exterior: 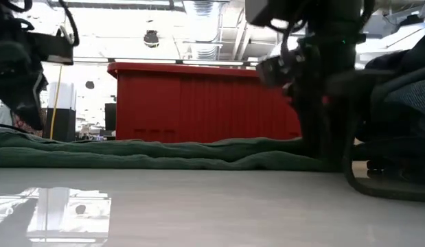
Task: Fold laundry
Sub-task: Fold the green shirt
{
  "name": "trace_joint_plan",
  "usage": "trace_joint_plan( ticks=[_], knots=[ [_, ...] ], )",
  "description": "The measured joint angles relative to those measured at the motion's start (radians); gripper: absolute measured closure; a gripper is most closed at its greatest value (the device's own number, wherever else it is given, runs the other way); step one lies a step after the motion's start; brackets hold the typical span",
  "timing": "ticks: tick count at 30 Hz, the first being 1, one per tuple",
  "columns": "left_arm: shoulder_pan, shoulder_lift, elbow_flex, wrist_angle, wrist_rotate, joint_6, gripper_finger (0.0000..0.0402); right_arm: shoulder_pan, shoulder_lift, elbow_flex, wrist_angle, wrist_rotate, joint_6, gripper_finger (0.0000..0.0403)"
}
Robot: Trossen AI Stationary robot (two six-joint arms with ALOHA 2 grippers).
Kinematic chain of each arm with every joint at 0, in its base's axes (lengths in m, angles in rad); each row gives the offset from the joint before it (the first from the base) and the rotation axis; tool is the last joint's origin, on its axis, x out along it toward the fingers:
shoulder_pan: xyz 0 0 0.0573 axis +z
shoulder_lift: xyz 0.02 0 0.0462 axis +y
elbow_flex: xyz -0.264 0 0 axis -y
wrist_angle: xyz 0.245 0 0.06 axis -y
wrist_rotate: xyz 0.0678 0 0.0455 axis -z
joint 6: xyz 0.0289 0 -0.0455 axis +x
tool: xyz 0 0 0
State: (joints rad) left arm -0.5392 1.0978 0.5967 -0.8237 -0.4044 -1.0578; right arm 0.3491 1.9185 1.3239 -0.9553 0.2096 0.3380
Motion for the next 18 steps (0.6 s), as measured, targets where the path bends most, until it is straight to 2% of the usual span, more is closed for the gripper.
trace_joint_plan(
  ticks=[6, 9, 14, 18],
  knots=[
    [0.000, 0.001, 0.000, 0.130, -0.085, 0.019, 0.0327, 0.018, 0.034, 0.001, -0.015, 0.006, -0.005, 0.0112],
    [0.006, 0.021, 0.000, 0.270, -0.126, 0.084, 0.0327, 0.010, 0.033, 0.002, -0.020, 0.008, -0.005, 0.0116],
    [0.039, 0.123, 0.001, 0.487, -0.134, 0.245, 0.0327, 0.001, 0.010, 0.061, -0.126, 0.010, 0.024, 0.0120],
    [0.077, 0.190, 0.001, 0.604, -0.134, 0.306, 0.0327, 0.027, 0.003, 0.108, -0.183, 0.006, 0.013, 0.0121]
  ],
)
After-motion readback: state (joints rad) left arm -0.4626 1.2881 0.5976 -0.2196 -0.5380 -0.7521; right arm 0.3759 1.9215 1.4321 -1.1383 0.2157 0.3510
